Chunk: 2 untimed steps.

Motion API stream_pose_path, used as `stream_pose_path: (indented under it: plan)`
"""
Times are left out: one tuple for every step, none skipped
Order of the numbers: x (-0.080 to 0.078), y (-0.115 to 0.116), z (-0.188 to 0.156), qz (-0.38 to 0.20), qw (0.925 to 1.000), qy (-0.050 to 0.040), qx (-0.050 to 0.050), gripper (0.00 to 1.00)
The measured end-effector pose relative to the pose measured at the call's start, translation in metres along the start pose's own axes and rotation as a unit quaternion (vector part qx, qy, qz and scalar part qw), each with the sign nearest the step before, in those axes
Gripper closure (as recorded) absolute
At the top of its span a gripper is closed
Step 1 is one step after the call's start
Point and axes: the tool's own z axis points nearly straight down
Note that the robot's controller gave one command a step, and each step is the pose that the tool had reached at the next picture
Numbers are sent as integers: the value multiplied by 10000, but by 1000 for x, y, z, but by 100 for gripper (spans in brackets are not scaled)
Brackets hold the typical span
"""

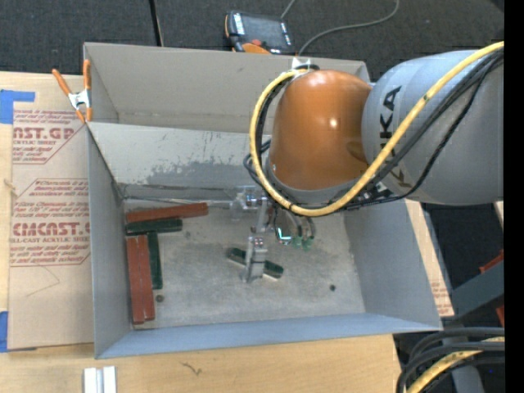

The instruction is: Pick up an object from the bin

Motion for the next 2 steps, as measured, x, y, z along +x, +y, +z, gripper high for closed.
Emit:
stream_pose_path:
  plan:
    - [8,-45,154,700,9975,-19,0,0]
    - [-3,-54,120,1359,9907,-40,-7,0]
